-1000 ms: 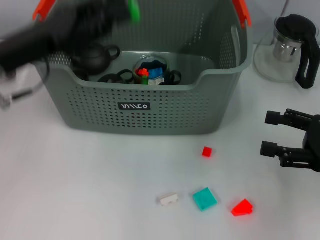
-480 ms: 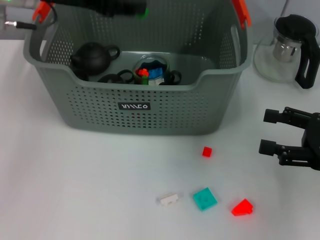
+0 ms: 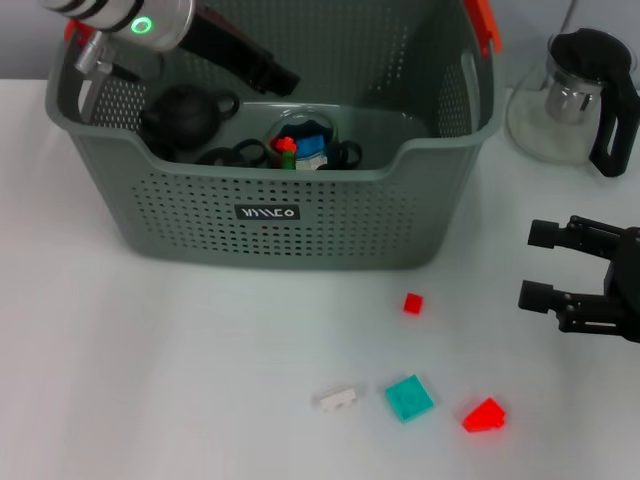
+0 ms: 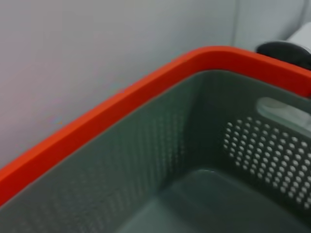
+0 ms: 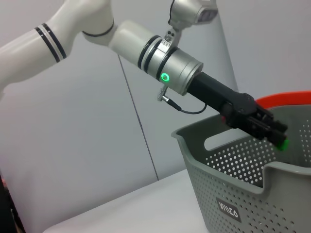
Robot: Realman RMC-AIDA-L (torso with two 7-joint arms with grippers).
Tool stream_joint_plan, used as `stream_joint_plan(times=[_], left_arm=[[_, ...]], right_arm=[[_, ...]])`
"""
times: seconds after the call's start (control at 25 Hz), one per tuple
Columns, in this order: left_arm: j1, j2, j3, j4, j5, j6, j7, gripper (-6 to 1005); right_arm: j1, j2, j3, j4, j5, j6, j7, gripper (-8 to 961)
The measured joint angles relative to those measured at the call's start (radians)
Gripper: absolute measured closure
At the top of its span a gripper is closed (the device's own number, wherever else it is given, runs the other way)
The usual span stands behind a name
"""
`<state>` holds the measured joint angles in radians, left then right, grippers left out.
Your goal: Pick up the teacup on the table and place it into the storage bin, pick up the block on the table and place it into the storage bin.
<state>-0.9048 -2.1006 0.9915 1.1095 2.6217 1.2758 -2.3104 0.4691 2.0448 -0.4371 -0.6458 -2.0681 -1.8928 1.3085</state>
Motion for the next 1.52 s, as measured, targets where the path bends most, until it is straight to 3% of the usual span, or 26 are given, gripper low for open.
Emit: stream_joint_plan(times=[0.16,0.32,0.44,0.56,0.6,0.68,0.72,0.88,1.08,1.28,1.52], left_arm=[[0.036,-0.021,-0.034,0.053,-0.055,-0.005,-0.002,533],[0.091,-0.012,-0.132,0.093,-0.28,0.031,0.016,433],[0.178,-0.017,-0.254,0.079,-0.618,0.044,0.113,357],[0.267,-0.022,-0.31,0.002,-0.962,0.084,0.261,282],[0.307,-0.019,-0.313,-0.049,-1.104,0.125,0.319,246],[0.342,-0.001,-0.319,-0.131,-1.257,0.225,0.385,175],[0.355,0.016,-0.335,-0.201,-1.322,0.339,0.443,139],[0.362,0.028,-0.372,-0.247,-1.272,0.501,0.526,107],[0.388,0.015,-0.35,-0.226,-0.925,0.657,0.687,112],[0.413,-0.015,-0.261,-0.22,-0.626,0.633,0.823,114],[0.461,-0.062,-0.218,-0.261,-0.507,0.515,1.025,158]], right_arm=[[0.001,0.0,0.0,0.0,0.0,0.0,0.0,38],[0.003,0.0,0.0,0.0,0.001,0.0,0.0,38],[0.004,0.0,0.0,0.0,0.001,0.0,0.0,38],[0.003,0.0,0.0,0.0,0.0,0.0,0.0,38],[0.002,0.0,0.0,0.0,0.0,0.0,0.0,38],[0.003,0.0,0.0,0.0,0.0,0.0,0.0,38],[0.003,0.0,0.0,0.0,0.0,0.0,0.0,38],[0.004,0.0,0.0,0.0,0.0,0.0,0.0,39],[0.004,0.0,0.0,0.0,0.0,0.0,0.0,39],[0.005,0.0,0.0,0.0,-0.003,0.0,0.0,39],[-0.003,-0.001,0.0,-0.001,-0.002,0.002,0.0,40]])
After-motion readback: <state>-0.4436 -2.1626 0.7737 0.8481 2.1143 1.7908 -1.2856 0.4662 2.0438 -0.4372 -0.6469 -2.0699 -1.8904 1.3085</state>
